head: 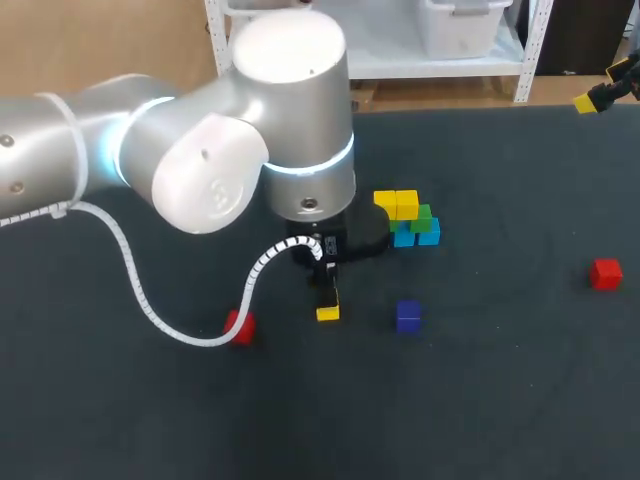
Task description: Place the blue cubes, place green cubes on the blue cubes, place the yellow cubes on the green cubes, then place the red cubes on the yellow cubes, and place purple cube on the red cubes.
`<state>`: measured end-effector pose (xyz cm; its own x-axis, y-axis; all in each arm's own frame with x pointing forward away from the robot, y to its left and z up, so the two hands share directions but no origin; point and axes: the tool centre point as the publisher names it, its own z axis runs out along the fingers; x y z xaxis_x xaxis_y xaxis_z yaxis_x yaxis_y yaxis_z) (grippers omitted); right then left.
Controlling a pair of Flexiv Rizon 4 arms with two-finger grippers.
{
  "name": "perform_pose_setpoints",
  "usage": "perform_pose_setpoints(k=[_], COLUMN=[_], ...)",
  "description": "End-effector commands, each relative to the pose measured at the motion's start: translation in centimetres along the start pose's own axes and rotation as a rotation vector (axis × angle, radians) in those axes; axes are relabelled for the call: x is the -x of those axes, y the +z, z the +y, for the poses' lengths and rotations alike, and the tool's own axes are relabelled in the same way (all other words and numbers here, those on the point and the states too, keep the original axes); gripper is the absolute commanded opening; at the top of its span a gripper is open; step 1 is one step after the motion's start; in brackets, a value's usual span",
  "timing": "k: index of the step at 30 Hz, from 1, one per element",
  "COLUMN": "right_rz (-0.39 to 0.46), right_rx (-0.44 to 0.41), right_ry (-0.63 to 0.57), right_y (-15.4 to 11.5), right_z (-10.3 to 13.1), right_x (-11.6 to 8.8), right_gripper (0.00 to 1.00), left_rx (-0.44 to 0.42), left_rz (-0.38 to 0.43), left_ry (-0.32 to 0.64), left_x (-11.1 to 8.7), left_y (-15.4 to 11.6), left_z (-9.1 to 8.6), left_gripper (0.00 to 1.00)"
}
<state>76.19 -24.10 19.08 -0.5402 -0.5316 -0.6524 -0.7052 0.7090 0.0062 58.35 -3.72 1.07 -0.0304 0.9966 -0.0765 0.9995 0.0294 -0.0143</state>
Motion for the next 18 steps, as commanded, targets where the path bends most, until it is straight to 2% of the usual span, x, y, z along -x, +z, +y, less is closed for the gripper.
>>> perform_pose_setpoints(k=[1,2,4,6,8,14,18], right_rz=[-0.002,-0.002,-0.002,-0.002,-0.002,-0.002,-0.002], right_rx=[0.002,0.002,0.002,0.002,0.002,0.002,0.002], right_ry=[-0.001,-0.001,-0.001,-0.001,-0.001,-0.001,-0.001], right_y=[0.0,0.0,0.0,0.0,0.0,0.0,0.0], right_z=[0.0,0.0,0.0,0.0,0.0,0.0,0.0], right_x=[0.0,0.0,0.0,0.0,0.0,0.0,0.0], right_gripper=[1.0,1.0,1.0,1.0,1.0,1.0,1.0], left_rx=[-0.017,-0.018,-0.023,-0.031,-0.032,-0.033,-0.004], left_rz=[0.005,0.005,0.008,0.007,0.008,0.017,0.027], left_ry=[0.008,0.009,0.009,0.016,0.019,0.03,0.037], left_x=[0.0,0.0,-0.1,0.0,0.1,0.2,0.2], left_y=[0.0,0.0,0.0,0.0,0.0,-0.1,-0.9], left_z=[0.2,0.2,0.1,0.0,-0.1,-0.3,0.1], left_gripper=[0.44,0.49,0.35,0.3,0.0,0.0,0.0])
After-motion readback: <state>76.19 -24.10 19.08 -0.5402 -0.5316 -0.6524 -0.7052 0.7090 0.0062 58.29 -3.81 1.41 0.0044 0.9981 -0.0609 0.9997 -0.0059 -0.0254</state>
